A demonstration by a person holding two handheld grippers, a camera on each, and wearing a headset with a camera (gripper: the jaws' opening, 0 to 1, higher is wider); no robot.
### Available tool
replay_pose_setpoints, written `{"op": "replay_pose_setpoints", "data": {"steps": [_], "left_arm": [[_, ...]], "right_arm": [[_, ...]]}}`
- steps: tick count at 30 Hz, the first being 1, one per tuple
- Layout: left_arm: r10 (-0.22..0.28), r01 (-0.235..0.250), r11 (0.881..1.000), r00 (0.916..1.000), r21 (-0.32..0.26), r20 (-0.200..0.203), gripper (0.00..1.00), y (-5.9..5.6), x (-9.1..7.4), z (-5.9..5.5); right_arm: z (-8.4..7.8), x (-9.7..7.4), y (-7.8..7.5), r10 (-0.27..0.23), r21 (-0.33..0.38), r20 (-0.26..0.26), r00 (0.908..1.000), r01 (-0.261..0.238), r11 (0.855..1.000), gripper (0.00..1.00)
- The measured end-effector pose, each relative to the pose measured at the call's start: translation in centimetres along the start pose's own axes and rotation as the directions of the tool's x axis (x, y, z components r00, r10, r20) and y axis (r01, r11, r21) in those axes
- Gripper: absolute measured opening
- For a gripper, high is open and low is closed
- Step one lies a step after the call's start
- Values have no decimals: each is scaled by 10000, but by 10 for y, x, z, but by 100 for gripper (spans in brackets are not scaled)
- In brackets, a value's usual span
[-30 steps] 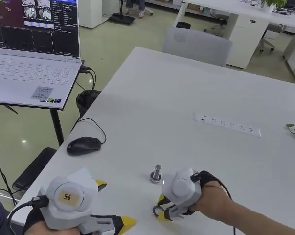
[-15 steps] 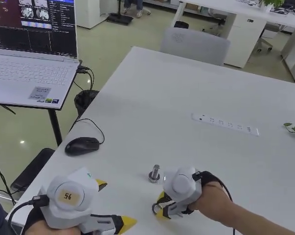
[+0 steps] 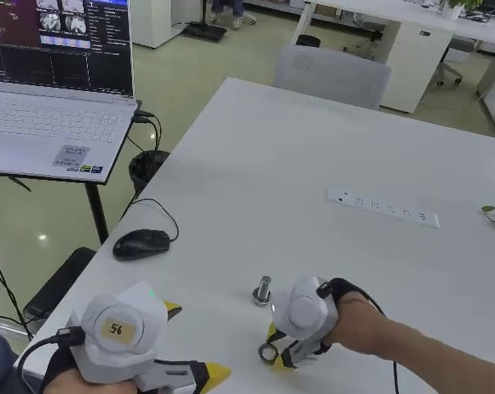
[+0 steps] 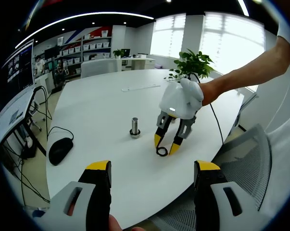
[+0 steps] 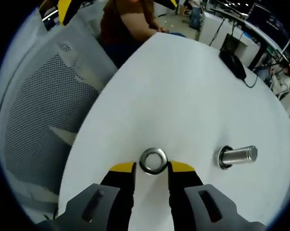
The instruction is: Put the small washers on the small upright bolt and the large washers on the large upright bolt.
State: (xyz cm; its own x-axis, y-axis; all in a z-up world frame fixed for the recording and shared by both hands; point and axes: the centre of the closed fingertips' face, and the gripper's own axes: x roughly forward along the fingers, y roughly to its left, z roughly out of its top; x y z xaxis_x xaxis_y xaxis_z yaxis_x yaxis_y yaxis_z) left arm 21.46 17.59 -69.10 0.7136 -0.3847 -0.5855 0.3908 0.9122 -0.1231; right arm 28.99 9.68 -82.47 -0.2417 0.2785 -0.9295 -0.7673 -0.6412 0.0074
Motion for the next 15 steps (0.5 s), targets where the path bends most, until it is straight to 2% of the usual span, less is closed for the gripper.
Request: {"op": "replay_pose_setpoints", "data": {"steps": [6,12,15], "left_arm": [[-9,9,10000,10000,6,-11,70,0,0,0],[-1,1,10000,10000,8,-21,70,0,1,0],[-36,36,10000,10000,20,-11,70,-1,2,2]], "right_arm": [[2,1,0,325,-971,-332,9989,-355,9946,29],[2,2,-1,444,-1347,-416,9981,-496,9896,30],[3,1,2,533,-1460,-344,9980,-578,9876,28]]}}
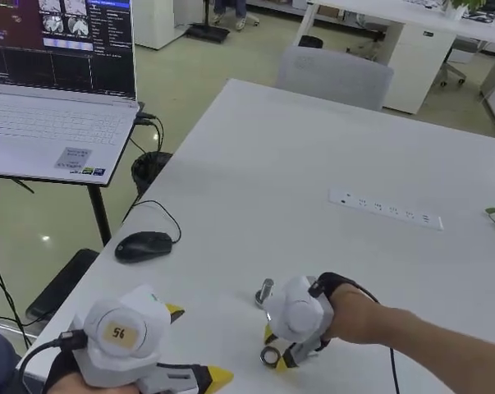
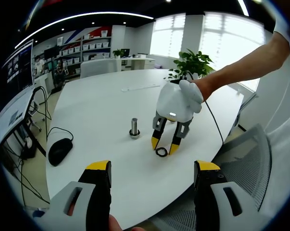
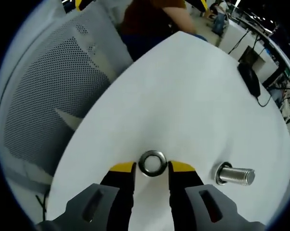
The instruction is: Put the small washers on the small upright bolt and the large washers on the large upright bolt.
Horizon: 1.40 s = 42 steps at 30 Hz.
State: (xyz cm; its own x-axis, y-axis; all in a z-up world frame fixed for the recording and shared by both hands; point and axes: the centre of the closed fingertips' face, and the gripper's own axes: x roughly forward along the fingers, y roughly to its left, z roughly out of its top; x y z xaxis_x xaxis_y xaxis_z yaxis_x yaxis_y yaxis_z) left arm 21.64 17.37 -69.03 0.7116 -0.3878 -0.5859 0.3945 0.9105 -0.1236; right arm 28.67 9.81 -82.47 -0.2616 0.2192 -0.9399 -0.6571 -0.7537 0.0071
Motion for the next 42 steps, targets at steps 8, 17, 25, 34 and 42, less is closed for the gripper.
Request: {"op": "replay_pose_setpoints", "data": {"steps": [8,17,25,34,42], "left_arm": [[-65,65,9999,10000,85,48,69,-1,2,4],[51,-51,10000,10000,-13,44,69,3,-1,0],[68,-68,9999,10000,-81,53,69,2,-2,-2],[89,-88,9999,9999,-48,103,69,3,-1,1],[-13,13,10000,9999,4,103,70,-2,2,2]], "right_arm": [[2,1,-2,-418,1707,563,9975,316,9848,23],[3,-7,-4,-911,2870,951,9913,603,9560,23],[5,-24,-15,-1760,3572,1277,9761,1203,9262,23],[13,-58,-35,-2814,3853,1459,9484,2075,8991,23],[10,-82,-58,-3448,3954,1292,9297,2706,8778,23]]}}
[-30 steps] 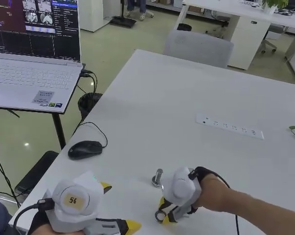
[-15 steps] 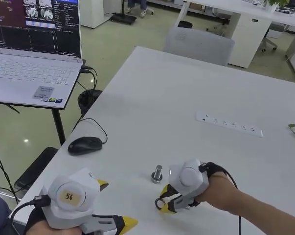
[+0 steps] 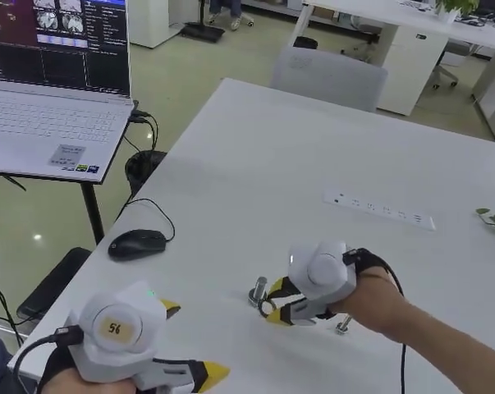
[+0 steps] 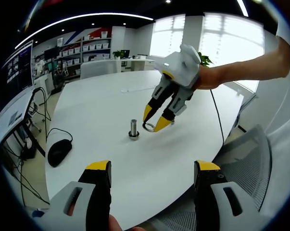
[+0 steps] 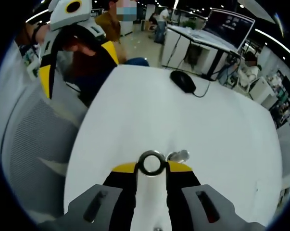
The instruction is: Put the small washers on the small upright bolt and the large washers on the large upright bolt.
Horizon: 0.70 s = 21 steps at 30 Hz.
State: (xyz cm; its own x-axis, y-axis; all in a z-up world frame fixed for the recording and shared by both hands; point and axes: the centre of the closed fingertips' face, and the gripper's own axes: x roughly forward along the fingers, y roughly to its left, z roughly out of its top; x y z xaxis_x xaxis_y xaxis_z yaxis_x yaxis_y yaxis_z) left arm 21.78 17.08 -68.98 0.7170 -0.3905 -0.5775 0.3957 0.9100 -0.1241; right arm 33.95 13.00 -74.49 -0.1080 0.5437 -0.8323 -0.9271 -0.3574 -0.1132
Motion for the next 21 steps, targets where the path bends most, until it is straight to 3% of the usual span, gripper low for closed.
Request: {"op": "replay_pose_setpoints", "data": {"steps": [10,21], "left_arm": [[14,-14,10000,10000,25,24,70,0,-1,2],[78,-78,10000,10000,-23,-15,70,2,-3,0]], "right_arm": [[4,3,-34,-651,451,-230,9976,661,9968,23],[5,13,-47,-608,756,-531,9967,647,9950,23]]}}
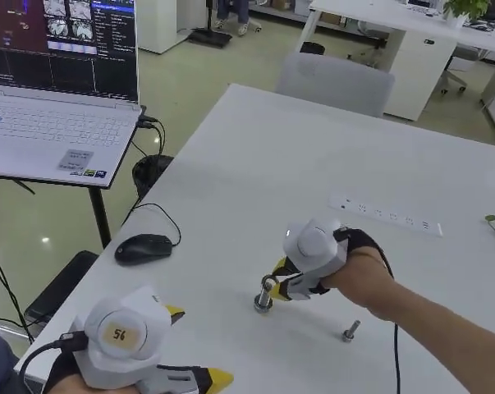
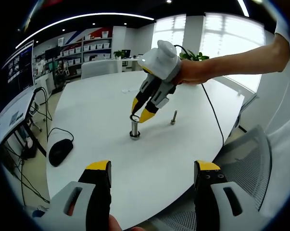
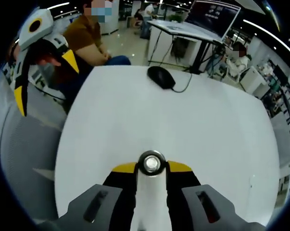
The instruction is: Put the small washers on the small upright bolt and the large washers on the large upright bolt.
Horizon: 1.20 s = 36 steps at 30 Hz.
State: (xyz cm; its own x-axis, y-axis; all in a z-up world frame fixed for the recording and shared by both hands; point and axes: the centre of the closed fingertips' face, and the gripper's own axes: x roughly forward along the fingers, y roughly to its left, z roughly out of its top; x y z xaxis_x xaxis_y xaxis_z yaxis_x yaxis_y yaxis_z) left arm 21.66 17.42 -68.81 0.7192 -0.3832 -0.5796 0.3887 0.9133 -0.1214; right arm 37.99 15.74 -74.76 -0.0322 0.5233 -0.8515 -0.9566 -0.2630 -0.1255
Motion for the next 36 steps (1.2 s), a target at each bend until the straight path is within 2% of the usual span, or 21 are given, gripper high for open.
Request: {"op": "replay_pose_setpoints", "data": {"steps": [14,23,36], "left_arm": [[21,-20,10000,10000,-22,25,70,1,0,2],[-22,22,10000,10000,-74,11,70,0,2,0],[63,-62,9999,10000,-147,78,70,5,1,-2]], "right_arm": [[-8,10,0,244,61,-377,9990,-242,9997,23],[-12,19,3,406,78,-600,9974,-402,9992,24],[-24,39,5,489,669,-859,9951,-432,9968,24]]}}
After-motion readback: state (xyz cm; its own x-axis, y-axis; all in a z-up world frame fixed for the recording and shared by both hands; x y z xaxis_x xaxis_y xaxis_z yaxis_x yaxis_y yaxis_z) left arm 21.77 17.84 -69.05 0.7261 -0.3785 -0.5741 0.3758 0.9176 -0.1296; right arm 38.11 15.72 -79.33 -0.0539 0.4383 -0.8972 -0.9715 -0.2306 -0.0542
